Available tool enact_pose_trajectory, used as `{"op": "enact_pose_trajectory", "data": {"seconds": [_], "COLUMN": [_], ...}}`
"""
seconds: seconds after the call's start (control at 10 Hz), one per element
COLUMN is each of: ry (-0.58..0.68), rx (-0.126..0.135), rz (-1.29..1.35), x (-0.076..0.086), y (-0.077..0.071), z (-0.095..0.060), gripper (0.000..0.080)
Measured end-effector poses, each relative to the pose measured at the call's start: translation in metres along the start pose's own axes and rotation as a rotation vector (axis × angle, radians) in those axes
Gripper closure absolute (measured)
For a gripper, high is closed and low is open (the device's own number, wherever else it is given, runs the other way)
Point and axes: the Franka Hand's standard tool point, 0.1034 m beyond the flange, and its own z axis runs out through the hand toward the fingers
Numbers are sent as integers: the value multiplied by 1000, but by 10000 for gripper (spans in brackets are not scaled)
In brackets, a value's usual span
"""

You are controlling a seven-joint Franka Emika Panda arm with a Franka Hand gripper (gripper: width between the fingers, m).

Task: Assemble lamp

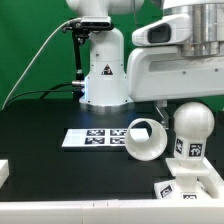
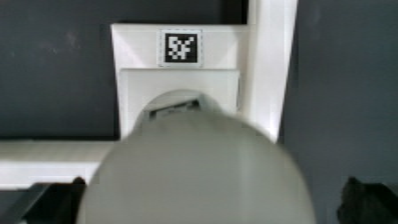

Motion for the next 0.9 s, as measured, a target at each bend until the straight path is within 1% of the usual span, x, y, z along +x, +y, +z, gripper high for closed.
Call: {"op": "enact_pose_trajectory", "data": {"seconds": [0.1,0.3,0.4,0.5,0.7,0.9], "ry": [-2,-1,-1,-1,0,29], "rx": [-5,-5,-6,-4,-6,-4], "rz": [-62,-36,-36,27,240,554], "x": [-1,-1,-1,-1,0,1], "y": [1,2,3,3,4,5], "z": [1,0,0,0,1,2], "gripper": [101,101,223,226,226,226]}}
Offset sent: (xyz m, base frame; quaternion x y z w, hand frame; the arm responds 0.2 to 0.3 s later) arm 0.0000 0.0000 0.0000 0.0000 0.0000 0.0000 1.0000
